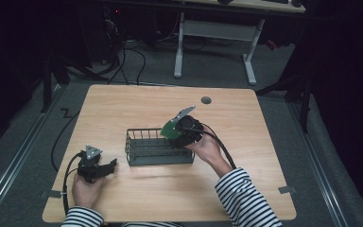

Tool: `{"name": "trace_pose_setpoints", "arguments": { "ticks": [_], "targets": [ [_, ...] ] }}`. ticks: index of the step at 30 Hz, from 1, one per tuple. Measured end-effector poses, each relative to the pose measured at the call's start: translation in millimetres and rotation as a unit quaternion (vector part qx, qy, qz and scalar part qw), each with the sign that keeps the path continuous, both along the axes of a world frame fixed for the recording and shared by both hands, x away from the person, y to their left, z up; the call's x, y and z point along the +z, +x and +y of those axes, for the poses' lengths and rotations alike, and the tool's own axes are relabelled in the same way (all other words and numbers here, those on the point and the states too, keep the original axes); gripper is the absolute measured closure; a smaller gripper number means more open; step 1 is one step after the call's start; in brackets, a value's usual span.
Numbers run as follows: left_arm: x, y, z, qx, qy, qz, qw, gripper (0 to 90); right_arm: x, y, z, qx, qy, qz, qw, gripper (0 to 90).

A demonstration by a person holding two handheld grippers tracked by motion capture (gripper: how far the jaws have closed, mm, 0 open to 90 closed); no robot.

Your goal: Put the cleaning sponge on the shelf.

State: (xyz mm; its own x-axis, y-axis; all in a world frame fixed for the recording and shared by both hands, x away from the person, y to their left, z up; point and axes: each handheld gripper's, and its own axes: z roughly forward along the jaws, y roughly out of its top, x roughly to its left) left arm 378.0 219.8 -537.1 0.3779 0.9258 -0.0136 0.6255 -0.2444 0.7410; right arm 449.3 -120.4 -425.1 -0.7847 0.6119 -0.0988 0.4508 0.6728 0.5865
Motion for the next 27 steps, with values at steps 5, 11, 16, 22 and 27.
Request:
{"name": "trace_pose_setpoints", "arguments": {
  "ticks": [5, 11, 16, 22, 27],
  "targets": [
    [-0.1, 0.0, 0.0, 0.0, 0.0, 0.0, 1.0, 27.4, -4.2, -1.1, 0.0, -0.001, -0.002, 0.009, 1.0, 28.3],
    [-0.1, 0.0, 0.0, 0.0, 0.0, 0.0, 1.0, 27.4, -5.6, -1.4, -0.8, 0.003, -0.002, 0.019, 0.9998, 26.8],
    [-0.1, 0.0, 0.0, 0.0, 0.0, 0.0, 1.0, 27.4, -6.4, -0.6, -5.4, -0.003, 0.017, 0.028, 0.9994, 25.6],
    [0.0, 0.1, 0.0, 0.0, -0.001, 0.0, 1.0, 27.6, -6.4, -3.5, -6.4, 0.005, 0.021, 0.025, 0.9995, 29.7],
    [-0.1, 0.1, 0.0, 0.001, -0.001, 0.0, 1.0, 27.6, -3.4, -4.6, -9.5, 0.006, 0.018, 0.032, 0.9993, 30.2]
  ]
}}
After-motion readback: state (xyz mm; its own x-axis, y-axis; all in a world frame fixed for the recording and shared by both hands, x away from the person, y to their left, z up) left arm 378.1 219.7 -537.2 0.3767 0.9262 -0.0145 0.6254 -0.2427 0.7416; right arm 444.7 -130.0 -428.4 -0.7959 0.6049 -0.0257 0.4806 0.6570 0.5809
